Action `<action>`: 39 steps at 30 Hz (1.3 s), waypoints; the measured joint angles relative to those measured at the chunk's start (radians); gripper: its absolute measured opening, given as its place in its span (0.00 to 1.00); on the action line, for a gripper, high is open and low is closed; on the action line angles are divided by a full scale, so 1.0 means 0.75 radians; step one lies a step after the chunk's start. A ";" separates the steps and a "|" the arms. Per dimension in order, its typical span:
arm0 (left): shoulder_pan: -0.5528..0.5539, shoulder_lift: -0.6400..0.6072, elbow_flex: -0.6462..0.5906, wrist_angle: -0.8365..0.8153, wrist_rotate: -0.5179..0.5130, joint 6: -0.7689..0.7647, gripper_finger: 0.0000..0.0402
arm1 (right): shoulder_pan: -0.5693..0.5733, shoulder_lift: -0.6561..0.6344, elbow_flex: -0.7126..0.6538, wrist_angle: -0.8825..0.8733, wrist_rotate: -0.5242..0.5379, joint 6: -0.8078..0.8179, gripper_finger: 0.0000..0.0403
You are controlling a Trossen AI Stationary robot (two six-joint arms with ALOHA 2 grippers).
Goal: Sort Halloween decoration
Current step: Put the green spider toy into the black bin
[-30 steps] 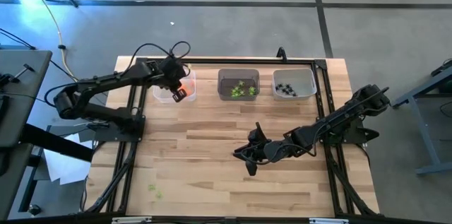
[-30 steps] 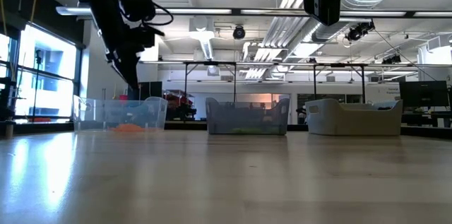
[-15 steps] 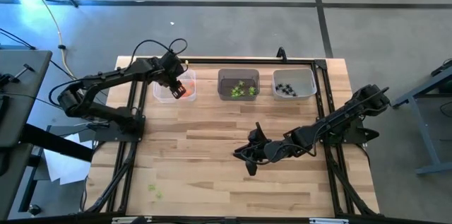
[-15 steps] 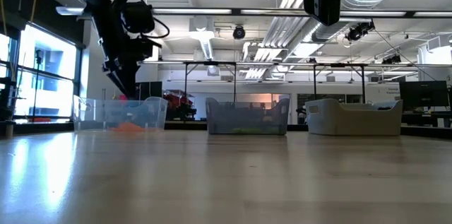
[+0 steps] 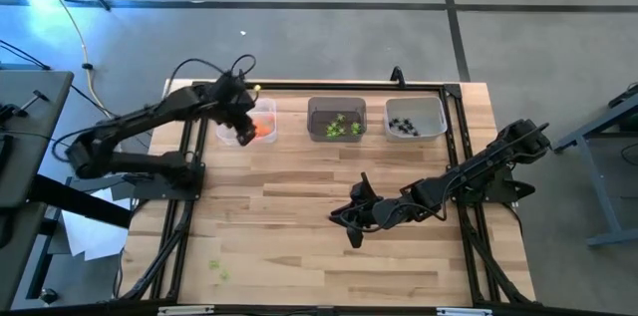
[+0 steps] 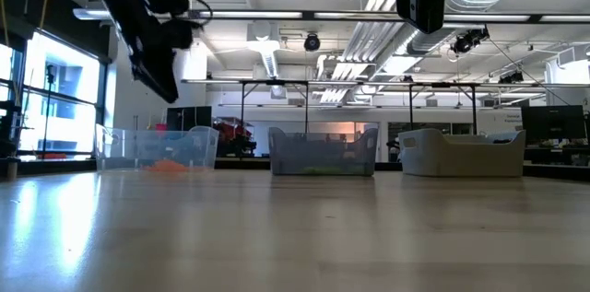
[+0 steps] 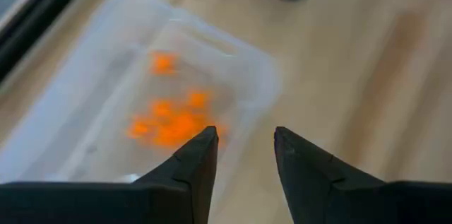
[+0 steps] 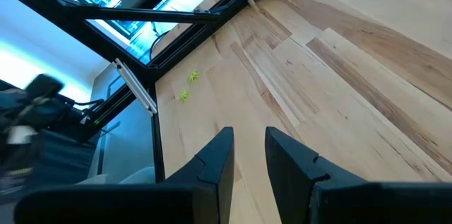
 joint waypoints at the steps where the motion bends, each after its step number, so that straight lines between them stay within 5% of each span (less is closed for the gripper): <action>1: -0.035 -0.055 0.001 -0.039 0.017 -0.019 0.32 | 0.000 0.000 0.000 0.000 0.000 0.000 0.19; 8: -0.562 -0.327 0.001 -0.233 0.043 -0.420 0.31 | 0.000 0.000 0.000 0.000 0.001 0.000 0.19; 13: -1.031 -0.324 0.001 -0.202 -0.116 -0.702 0.31 | 0.000 0.000 0.000 0.000 0.002 0.000 0.19; 27: -2.011 0.154 0.000 -0.162 -0.335 -1.432 0.31 | 0.000 0.000 0.000 -0.007 0.007 0.000 0.19; 39: -2.371 0.518 -0.001 0.101 -0.373 -1.795 0.41 | 0.000 0.000 0.000 -0.006 0.006 0.000 0.19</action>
